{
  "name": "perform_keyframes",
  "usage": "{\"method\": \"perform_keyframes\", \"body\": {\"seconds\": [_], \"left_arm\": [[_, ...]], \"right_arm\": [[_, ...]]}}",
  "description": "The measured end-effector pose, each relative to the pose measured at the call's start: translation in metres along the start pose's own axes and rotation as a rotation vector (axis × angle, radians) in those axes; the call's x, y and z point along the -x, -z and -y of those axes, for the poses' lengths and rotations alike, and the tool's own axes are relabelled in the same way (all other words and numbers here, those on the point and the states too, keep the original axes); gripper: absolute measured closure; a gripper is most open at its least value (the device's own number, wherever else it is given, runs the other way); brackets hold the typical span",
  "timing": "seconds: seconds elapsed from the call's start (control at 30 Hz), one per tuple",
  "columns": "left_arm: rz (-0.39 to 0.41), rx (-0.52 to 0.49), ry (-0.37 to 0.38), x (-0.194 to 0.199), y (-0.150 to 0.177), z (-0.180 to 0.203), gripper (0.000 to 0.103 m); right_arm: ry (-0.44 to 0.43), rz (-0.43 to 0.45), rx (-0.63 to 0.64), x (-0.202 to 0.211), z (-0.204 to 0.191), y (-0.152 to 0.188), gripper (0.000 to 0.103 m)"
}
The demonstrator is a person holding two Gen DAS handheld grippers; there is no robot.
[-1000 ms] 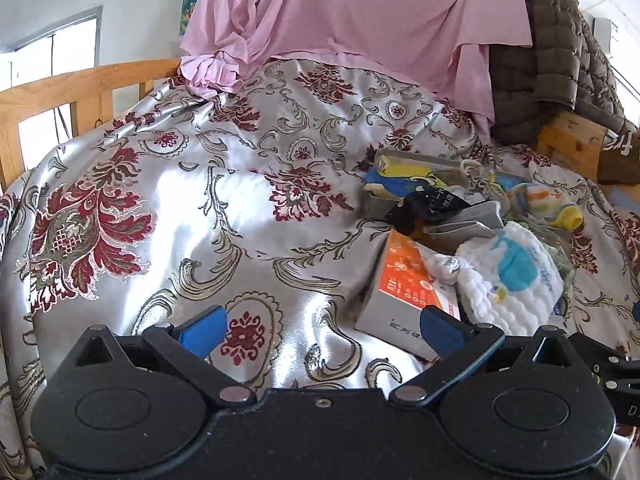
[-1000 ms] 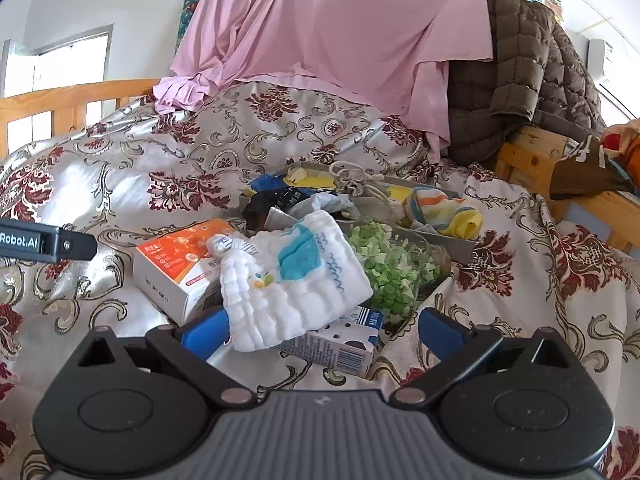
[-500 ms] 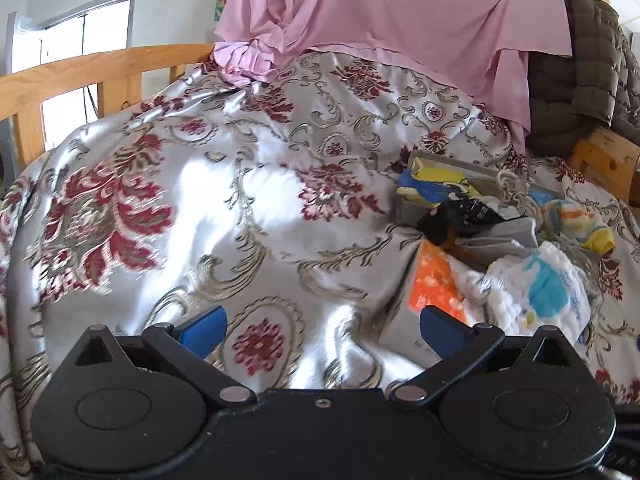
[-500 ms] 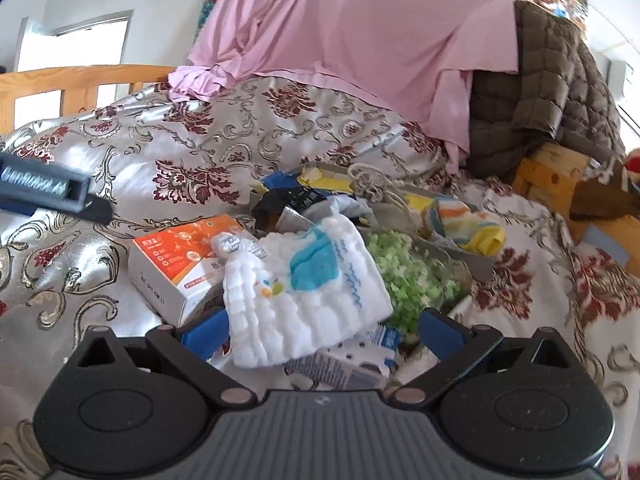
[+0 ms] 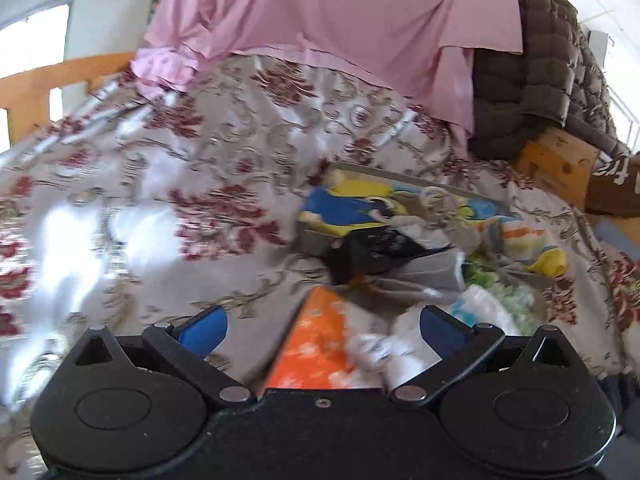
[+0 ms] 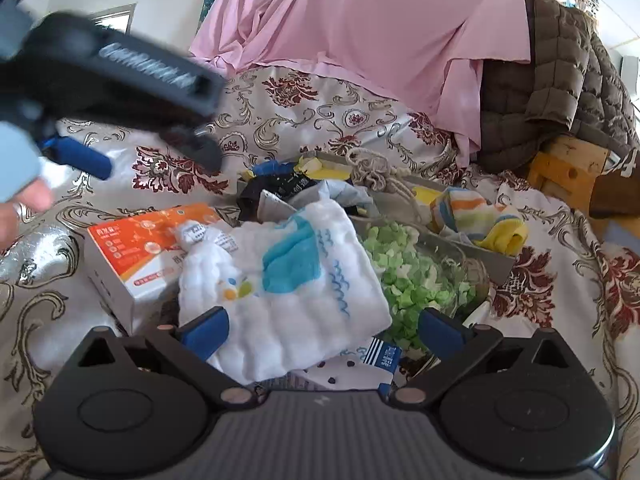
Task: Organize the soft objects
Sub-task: 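Grasp the grey face mask with the left tool while the right tool grasps the white blue-print sock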
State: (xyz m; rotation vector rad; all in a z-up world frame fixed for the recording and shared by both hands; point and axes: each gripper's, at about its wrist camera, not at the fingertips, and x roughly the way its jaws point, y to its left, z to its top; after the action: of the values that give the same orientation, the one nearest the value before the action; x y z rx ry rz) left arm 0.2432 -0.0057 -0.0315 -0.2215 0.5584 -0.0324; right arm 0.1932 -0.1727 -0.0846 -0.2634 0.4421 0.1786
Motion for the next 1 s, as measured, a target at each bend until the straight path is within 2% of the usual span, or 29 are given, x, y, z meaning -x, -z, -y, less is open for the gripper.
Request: {"method": "perform_keyframes", "body": {"seconds": [0.3, 0.53, 0.7, 0.93, 1.0], "left_arm": [[-0.134, 0.051, 0.156, -0.060, -0.023, 0.026, 0.001], [-0.272, 0.175, 0.223, -0.107, -0.042, 0.037, 0.001], [-0.369, 0.273, 0.235, -0.134, -0.046, 0.039, 0.002], [-0.404, 0.365, 0.227, -0.143, -0.043, 0.032, 0.010], [-0.416, 0.398, 0.221, -0.144, -0.042, 0.027, 0.017]], "right_arm": [[-0.055, 0.009, -0.060, -0.006, 0.005, 0.003, 0.000], [-0.087, 0.029, -0.116, -0.008, 0.009, 0.002, 0.005], [-0.095, 0.018, -0.129, -0.008, 0.009, 0.003, 0.010], [-0.107, 0.008, -0.147, -0.010, 0.014, 0.001, 0.020], [-0.103, 0.009, -0.148, -0.010, 0.014, 0.001, 0.023]]}}
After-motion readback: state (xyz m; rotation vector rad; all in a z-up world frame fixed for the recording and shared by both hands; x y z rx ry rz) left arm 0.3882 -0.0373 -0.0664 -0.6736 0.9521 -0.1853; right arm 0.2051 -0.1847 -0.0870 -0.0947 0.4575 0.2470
